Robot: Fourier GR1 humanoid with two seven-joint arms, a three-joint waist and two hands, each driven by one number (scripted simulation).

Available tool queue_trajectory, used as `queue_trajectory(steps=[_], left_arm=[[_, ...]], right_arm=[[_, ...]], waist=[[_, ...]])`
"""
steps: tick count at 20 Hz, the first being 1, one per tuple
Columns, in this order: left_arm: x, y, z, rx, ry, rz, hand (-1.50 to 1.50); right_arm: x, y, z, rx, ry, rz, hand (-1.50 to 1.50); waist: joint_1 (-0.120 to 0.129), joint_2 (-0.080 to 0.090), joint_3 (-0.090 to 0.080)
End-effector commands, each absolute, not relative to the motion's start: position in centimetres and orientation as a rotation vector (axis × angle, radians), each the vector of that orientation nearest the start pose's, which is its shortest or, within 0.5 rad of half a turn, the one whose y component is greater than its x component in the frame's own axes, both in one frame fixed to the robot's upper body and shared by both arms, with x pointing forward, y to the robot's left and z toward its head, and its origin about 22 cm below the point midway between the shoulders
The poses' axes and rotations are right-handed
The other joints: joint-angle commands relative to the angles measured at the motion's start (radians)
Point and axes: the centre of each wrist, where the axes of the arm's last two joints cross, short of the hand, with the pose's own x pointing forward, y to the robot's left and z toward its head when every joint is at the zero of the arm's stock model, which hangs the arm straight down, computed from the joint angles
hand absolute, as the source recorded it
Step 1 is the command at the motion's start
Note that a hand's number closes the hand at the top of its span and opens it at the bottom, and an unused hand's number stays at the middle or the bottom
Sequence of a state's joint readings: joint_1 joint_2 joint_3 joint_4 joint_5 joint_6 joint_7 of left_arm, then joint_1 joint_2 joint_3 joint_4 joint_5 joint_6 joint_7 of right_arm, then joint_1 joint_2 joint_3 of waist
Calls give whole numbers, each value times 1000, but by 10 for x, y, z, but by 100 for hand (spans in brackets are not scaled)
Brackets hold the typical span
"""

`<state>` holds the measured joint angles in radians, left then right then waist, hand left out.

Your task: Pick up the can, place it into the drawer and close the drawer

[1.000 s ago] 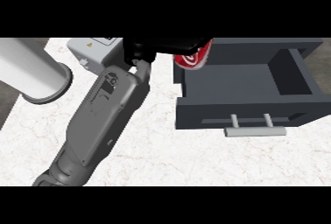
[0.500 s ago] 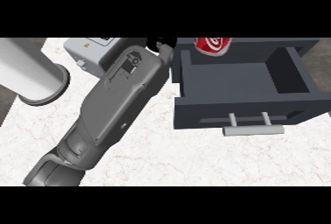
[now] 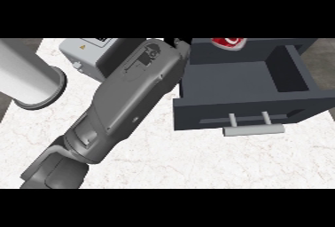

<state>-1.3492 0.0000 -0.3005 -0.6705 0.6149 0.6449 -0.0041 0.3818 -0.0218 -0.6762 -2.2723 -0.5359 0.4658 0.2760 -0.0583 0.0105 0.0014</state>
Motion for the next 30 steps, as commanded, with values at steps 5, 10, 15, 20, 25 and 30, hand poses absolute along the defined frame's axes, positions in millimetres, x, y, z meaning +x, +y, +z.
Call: queue_trajectory(steps=[5, 10, 15, 20, 25, 30], left_arm=[[419, -13, 201, -102, -1688, 34, 150], [417, -23, 208, -50, -1631, 50, 150], [421, -13, 181, -31, -1657, 21, -150], [420, -15, 176, 26, -1637, 41, -150], [422, -11, 168, 60, -1622, 72, -150], [422, -11, 167, 53, -1644, 85, -150]], right_arm=[[82, -352, 127, -107, -1808, -113, -150], [91, -351, 123, -97, -1819, -100, -150], [91, -358, 134, -123, -1821, -107, -150], [101, -354, 135, -122, -1811, -87, -150], [89, -354, 127, -122, -1804, -88, -150], [92, -352, 126, -123, -1817, -113, -150]], waist=[[-19, 4, 0], [-25, 5, 1], [-24, 8, 0], [-26, 9, 1], [-31, 8, 1], [-20, 6, 0]])
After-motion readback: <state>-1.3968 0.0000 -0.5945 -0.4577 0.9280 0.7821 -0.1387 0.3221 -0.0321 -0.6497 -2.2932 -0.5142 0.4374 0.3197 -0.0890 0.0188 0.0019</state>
